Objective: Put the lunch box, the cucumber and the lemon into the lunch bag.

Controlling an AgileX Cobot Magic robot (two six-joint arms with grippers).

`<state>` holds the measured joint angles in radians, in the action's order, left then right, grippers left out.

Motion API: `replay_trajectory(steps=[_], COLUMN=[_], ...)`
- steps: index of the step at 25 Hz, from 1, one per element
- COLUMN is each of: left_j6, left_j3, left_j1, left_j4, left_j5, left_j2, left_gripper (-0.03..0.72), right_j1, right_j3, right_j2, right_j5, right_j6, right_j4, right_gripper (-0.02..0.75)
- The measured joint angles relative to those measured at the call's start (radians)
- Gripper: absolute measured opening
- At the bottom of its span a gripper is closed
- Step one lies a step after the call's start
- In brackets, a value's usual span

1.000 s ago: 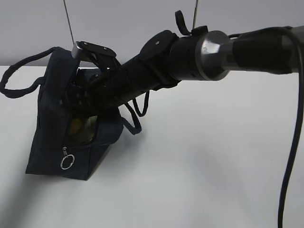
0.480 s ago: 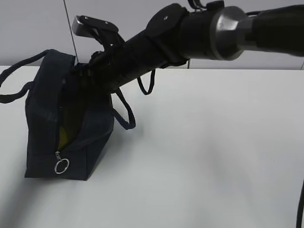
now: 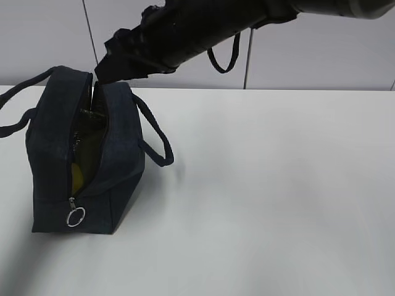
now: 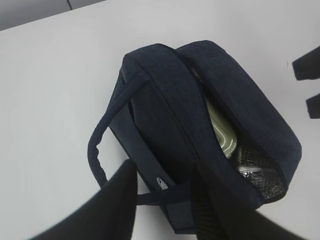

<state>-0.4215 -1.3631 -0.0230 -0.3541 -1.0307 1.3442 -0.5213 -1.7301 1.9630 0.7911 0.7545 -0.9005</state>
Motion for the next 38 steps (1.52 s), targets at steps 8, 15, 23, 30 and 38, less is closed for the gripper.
replay_trajectory(steps=[8,15,23,30,38], left_j6=[0.000,0.000,0.000,0.000,0.000], left_j3=[0.000,0.000,0.000,0.000,0.000], left_j1=[0.000,0.000,0.000,0.000,0.000], left_j4=[-0.124,-0.228,-0.241,-0.217,-0.204], left_j5=[-0.032,-0.045,-0.037,-0.024,-0.022], left_j2=[0.043,0.172,0.242,0.259,0.303], left_gripper=[0.246,0.246,0.262,0.268,0.269], right_j1=[0.036,0.067,0.067,0.067,0.067], right_j3=[-0.001,-0.001,-0.002,-0.002,-0.002], right_j2=[-0.024,-0.023,0.065,0.143,0.164], right_j5=[0.097,0.099,0.101,0.095,0.042], right_j6=[-0.023,-0.073,-0.103,-0.106,-0.106], right_j4=[0.012,0.020,0.004,-0.041,-0.070], right_gripper=[0.333,0.288,0.384,0.391,0.392])
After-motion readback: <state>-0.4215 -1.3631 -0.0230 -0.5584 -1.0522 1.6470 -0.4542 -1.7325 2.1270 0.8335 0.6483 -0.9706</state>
